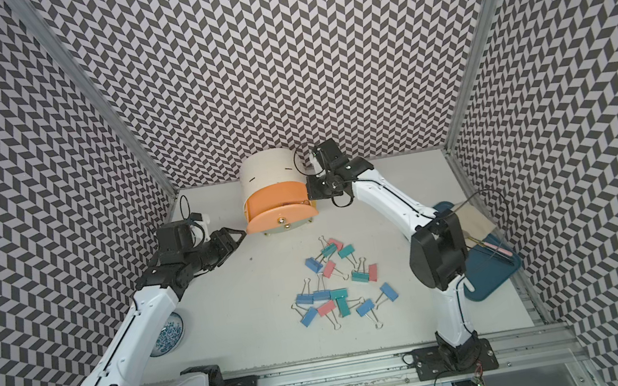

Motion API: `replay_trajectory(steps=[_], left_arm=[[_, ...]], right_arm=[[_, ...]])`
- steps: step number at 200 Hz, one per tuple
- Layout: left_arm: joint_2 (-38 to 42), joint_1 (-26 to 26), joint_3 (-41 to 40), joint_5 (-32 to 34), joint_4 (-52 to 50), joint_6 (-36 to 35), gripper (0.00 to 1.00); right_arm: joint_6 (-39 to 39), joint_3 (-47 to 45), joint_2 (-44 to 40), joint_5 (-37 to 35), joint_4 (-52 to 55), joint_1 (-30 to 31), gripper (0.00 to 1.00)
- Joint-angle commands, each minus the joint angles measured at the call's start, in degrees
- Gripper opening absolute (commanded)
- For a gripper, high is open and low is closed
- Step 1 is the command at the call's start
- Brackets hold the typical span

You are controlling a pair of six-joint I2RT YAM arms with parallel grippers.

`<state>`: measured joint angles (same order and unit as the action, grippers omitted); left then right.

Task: Put the binder clips in the drawer according to color
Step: Adjust the drawer in the storage box.

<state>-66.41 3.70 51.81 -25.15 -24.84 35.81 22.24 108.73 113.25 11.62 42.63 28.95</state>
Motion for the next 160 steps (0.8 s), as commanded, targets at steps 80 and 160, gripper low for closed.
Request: replay_trajectory(steps=[80,160], left_arm=[[-5.2,-2.8,5.1,2.1,0.0,-3.8,0.61],[-7.4,-2.6,5.2,-0.9,2.3,-2.7,0.62]], right_arm=[[-0.5,-8.7,-6.0,-0.5,-1.0,-0.3,0.0],[-0.4,-8.1,-6.0,0.6,-1.1,-0.3,0.0]])
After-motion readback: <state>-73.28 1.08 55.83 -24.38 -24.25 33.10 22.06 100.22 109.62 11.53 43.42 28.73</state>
